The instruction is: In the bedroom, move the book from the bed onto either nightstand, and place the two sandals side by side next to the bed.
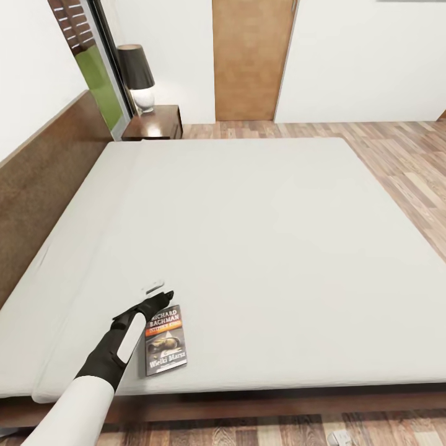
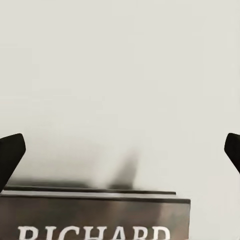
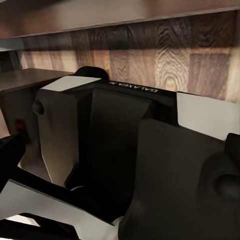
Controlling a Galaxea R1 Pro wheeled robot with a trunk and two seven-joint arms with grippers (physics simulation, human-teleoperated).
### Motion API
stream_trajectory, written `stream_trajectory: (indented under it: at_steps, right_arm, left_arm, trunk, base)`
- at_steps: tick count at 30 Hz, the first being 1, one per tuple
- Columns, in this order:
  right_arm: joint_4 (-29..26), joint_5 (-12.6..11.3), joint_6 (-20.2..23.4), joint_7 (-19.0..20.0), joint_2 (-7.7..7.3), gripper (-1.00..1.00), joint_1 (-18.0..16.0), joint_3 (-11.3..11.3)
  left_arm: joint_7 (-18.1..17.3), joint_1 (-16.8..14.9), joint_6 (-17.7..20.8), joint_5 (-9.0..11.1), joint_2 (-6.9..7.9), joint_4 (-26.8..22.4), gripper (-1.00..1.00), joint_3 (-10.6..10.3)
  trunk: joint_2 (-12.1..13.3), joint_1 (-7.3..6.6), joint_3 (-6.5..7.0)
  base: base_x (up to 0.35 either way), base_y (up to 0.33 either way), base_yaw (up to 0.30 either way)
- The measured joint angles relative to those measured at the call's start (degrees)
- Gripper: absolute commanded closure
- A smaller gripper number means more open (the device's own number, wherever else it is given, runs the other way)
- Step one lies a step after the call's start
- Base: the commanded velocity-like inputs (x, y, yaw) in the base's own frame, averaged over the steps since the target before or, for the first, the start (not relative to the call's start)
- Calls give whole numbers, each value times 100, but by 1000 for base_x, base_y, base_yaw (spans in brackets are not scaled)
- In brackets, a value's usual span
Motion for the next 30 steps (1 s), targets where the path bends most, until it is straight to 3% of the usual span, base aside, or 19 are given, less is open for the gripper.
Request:
stream_trajectory:
  at_steps: [5,13,21,30]
  right_arm:
    - [-2,1,0,0,0,-100,0,-4]
    - [1,0,0,0,0,-100,0,-1]
    - [1,-3,0,0,0,-100,0,-1]
    - [-1,-1,0,0,0,-100,0,-1]
  left_arm:
    - [0,0,-8,3,0,6,-100,0]
    - [0,0,-7,4,0,7,-100,6]
    - [0,0,-6,3,0,7,-100,9]
    - [0,0,-6,4,0,7,-100,9]
  trunk:
    - [-201,110,-90]
    - [-202,110,-90]
    - [-522,286,-233]
    - [-562,308,-251]
  base:
    - [0,0,0]
    - [0,0,0]
    - [0,0,0]
    - [0,0,0]
